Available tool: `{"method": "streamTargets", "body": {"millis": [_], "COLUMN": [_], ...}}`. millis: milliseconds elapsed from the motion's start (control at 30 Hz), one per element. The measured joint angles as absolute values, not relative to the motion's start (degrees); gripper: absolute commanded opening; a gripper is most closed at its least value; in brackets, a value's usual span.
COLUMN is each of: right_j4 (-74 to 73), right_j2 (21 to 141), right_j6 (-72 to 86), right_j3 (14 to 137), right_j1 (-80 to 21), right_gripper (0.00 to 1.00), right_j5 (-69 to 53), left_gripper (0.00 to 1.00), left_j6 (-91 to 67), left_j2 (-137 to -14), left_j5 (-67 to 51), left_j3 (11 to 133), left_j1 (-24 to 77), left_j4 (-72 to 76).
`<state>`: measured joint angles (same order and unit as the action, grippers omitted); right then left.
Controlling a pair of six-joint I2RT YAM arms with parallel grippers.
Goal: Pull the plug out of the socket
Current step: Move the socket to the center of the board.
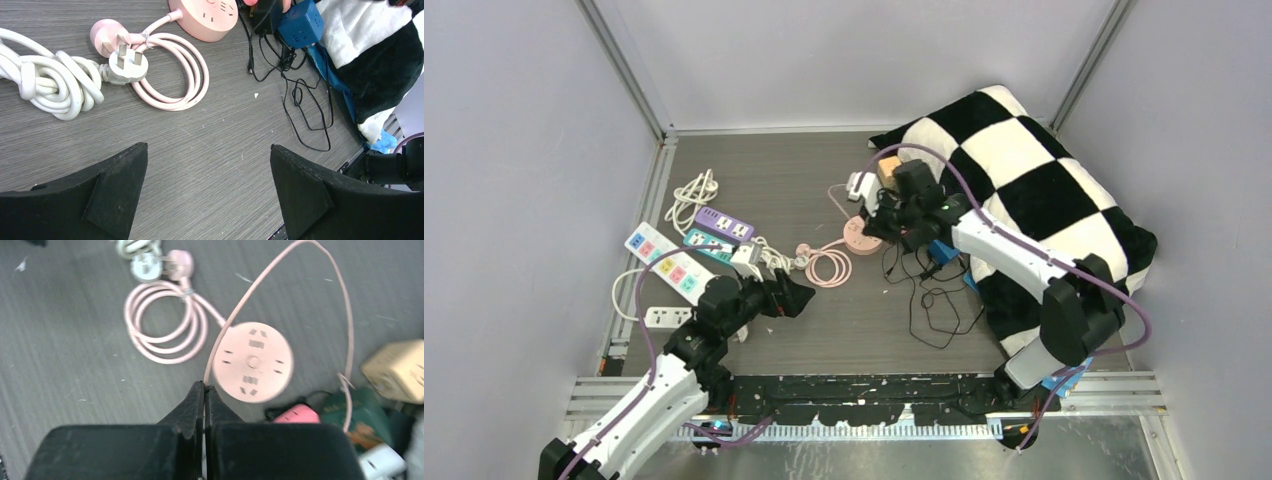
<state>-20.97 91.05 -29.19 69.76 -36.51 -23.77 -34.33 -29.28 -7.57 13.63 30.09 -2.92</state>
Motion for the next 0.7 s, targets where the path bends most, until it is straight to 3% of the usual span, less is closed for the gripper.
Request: {"method": "streamTargets", "body": {"millis": [267,333,433,700], "right_j4": [-9.6,-7.3,-2.5,6.5], "right_j2": [86.5,86.5,86.5,86.5], "right_j6": [-20.8,-18.6,-15.3,-11.4], "right_j3": [62.4,60.9,58.9,57.8], "right_j1": [-24.8,-22.9,-21.8,-21.8], "right_gripper": [0.01,0.09,0.13,0.63], "right_j5": [-17.2,-13.5,-5.7,8.7], "left_gripper": [0.93,0.93,0.93,0.93], "left_j6": [-34.6,-34.9,-35.5,-35.9], "left_j2": [-34.8,-36.6,-38.4,-39.1], "left_j5": [-8.7,-9.1,-9.7,-10.6], "left_j3": [13.3,13.3,13.3,13.3], "left_j1": [30.1,30.1,30.1,30.1], "left_j4": [1.5,2.6,3.7,5.0]}}
